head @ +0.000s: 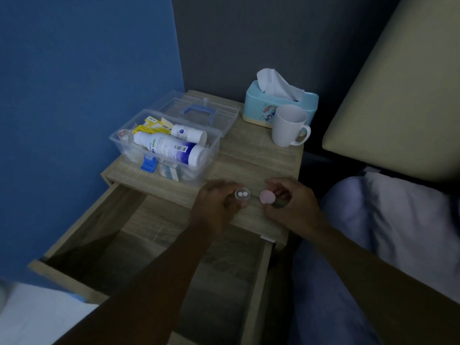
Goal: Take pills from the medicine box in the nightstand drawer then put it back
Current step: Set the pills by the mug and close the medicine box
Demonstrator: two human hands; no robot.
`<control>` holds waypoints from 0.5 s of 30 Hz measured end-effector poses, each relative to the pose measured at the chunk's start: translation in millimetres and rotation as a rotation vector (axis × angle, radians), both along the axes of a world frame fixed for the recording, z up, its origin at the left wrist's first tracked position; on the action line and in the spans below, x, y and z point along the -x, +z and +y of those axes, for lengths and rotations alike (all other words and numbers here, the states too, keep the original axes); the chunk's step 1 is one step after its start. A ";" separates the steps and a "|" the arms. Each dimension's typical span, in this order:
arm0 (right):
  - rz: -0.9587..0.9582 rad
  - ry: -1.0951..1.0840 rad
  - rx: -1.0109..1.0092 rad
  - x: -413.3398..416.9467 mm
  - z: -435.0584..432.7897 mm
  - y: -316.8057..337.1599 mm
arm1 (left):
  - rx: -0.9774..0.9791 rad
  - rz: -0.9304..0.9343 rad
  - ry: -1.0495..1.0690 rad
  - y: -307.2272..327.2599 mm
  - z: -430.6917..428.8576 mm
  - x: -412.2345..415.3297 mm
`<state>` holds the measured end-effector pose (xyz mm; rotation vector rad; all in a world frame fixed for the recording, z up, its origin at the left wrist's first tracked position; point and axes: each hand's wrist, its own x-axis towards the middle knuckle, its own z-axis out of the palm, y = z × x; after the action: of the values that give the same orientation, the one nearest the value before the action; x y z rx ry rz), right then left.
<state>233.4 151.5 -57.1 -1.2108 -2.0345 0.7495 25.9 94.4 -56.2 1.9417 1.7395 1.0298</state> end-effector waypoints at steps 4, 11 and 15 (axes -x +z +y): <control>0.028 -0.022 0.020 1.4 -2.2 -1.3 | 0.057 0.016 0.043 2.3 1.1 -4.1; 0.127 -0.177 0.048 3.4 5.3 1.3 | 0.190 -0.034 0.067 6.2 -2.1 2.3; -0.011 -0.340 -0.204 4.0 26.8 16.1 | 0.161 -0.013 0.083 17.4 22.3 -2.1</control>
<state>229.4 178.3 -41.0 -1.3917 -1.7971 0.3635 28.0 116.7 -38.8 1.7751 1.8485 0.8973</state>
